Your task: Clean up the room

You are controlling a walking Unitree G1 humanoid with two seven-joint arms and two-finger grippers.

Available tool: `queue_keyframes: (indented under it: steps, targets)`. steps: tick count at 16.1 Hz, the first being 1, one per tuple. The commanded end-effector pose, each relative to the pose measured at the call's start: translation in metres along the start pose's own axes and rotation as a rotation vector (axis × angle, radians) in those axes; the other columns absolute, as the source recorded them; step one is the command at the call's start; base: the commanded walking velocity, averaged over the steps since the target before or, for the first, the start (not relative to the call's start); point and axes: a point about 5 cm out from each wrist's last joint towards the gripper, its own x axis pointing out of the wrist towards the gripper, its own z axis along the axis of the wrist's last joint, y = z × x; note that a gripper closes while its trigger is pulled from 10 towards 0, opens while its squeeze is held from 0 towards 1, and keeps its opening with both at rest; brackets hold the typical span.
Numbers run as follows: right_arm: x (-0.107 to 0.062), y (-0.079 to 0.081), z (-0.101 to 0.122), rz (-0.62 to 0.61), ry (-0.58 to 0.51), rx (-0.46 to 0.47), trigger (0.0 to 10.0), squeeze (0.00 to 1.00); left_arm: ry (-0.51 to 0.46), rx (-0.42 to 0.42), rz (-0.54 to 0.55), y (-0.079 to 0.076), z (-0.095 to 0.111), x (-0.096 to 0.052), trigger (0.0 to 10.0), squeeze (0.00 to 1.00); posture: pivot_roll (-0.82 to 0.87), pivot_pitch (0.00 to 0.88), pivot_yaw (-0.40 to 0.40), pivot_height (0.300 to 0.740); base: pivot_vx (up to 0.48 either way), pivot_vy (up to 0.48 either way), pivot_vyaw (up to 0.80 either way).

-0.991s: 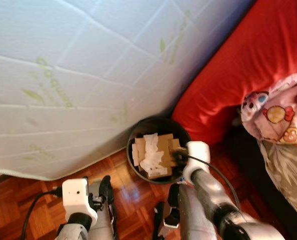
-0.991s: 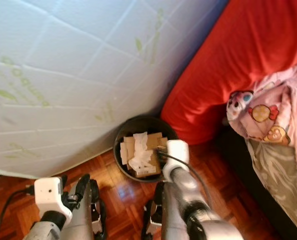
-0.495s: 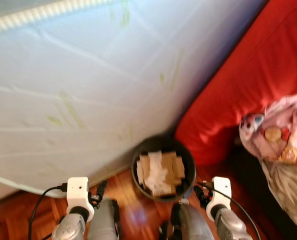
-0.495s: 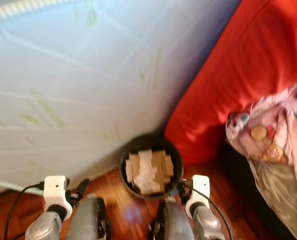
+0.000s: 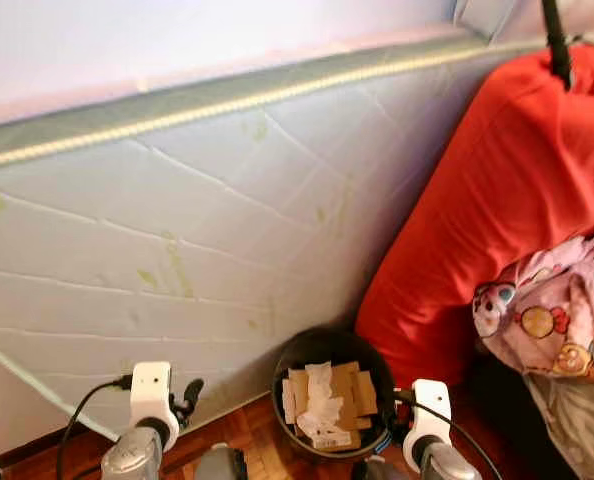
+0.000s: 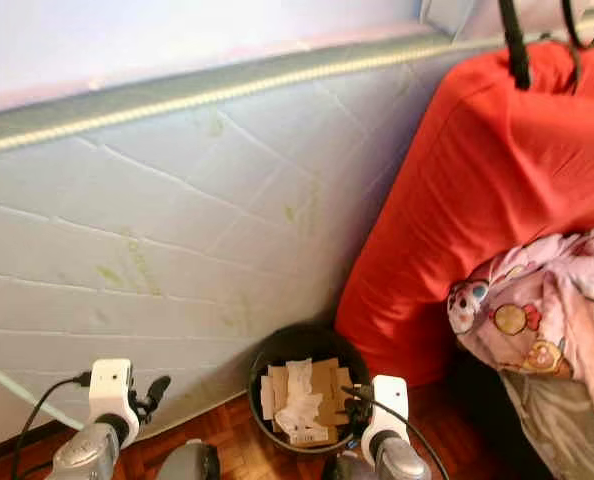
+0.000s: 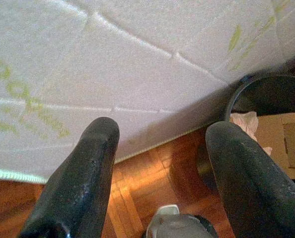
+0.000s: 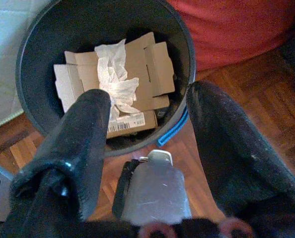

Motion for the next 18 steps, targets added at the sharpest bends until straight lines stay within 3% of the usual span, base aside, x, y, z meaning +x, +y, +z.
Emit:
queue_keyframes:
  steps: [1,5,7,13,14,17,18]
  targets:
    - [0.000,-0.001,-0.003,-0.011,0.025,-0.004,10.0,0.00,0.025,-0.001,0.005,0.000,-0.005,0.001,10.0,0.00,0.14,0.000,-0.066,0.695,0.000,0.000,0.00]
    - [0.000,0.000,-0.004,0.002,0.050,-0.029,10.0,0.00,0.061,-0.009,0.009,-0.005,-0.010,0.005,10.0,0.00,0.13,0.000,-0.076,0.740,0.000,0.000,0.00]
    - [-0.001,-0.003,-0.008,-0.004,0.068,-0.035,10.0,0.00,0.079,-0.016,0.016,-0.006,-0.013,0.005,10.0,0.00,0.13,0.000,-0.079,0.740,0.000,0.000,0.00]
    - [-0.019,-0.038,-0.040,-0.062,0.186,-0.062,10.0,0.00,0.201,-0.040,0.064,-0.004,-0.037,-0.003,10.0,0.00,0.12,0.000,-0.089,0.740,0.000,0.000,0.00]
    - [-0.026,-0.051,-0.047,-0.096,0.207,-0.038,10.0,0.00,0.221,-0.042,0.085,-0.004,-0.042,-0.005,10.0,0.00,0.11,0.000,-0.083,0.740,0.000,0.000,0.00]
    - [-0.027,-0.048,-0.054,-0.116,0.217,0.012,10.0,0.00,0.231,-0.080,0.128,-0.001,-0.046,-0.007,10.0,0.00,0.09,0.000,-0.069,0.740,0.000,0.000,-0.23]
    - [-0.028,-0.044,-0.058,-0.110,0.231,0.003,10.0,0.00,0.239,-0.053,0.146,0.001,-0.048,-0.009,10.0,0.00,0.09,0.000,-0.071,0.740,0.000,0.000,-0.71]
